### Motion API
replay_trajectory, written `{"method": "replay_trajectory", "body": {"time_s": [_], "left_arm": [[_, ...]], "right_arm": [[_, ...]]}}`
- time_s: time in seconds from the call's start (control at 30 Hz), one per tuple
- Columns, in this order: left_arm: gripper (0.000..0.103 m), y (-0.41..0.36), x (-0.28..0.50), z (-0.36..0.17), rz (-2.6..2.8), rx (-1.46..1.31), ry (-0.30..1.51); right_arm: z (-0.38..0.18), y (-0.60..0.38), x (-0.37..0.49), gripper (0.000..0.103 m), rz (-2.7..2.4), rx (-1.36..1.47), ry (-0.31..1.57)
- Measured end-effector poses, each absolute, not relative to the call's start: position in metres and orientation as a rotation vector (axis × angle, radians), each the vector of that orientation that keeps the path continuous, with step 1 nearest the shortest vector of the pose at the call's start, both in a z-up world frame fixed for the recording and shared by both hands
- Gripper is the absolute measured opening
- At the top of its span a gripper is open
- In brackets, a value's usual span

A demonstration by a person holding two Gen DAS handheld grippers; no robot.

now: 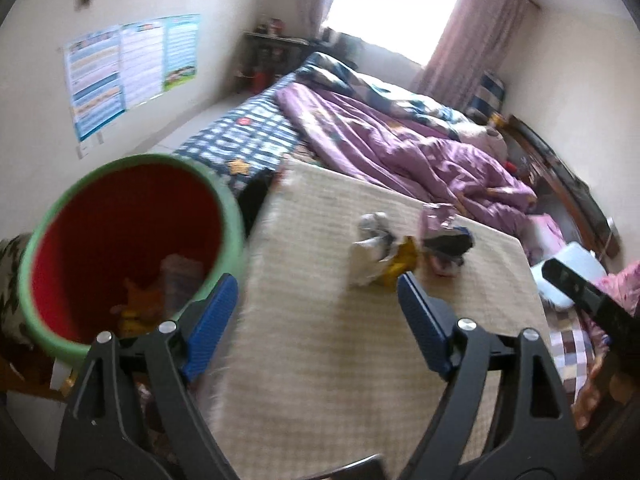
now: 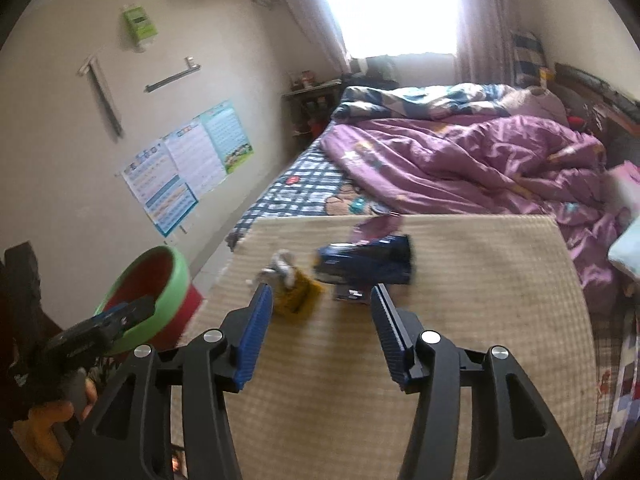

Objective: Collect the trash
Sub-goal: 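Grasp crumpled printed paper with the left tool while the right tool grasps a dark blue bag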

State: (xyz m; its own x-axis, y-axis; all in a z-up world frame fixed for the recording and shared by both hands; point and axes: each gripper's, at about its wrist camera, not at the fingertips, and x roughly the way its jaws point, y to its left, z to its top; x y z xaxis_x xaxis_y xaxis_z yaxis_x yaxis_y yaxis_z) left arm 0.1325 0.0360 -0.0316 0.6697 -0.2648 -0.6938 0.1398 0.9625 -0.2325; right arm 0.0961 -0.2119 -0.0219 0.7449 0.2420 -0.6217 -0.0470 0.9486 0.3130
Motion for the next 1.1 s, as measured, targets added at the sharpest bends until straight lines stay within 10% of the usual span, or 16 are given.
{"method": "replay_trajectory", "body": {"time_s": [0.47,0.57,1.1], "left_arm": [[0.08,-0.032,0.234,-0.103,-0.26,-0.15,1.008],[0.055,-0.035,0.241,-0.115,-0.261,-0.14,1.057],[0.05,0.007,0.141,-0.064,-0.164,-0.238,0.912]], "right_arm": [[-0.04,-0.276,0.094,0.052,0.154,0.339,0.748],[-0.043,-0.276,0.106,0.053,0.175,0.351,0.754],[-0.086,-0.259,0.214,0.066,0.18,0.642,0.88]]}}
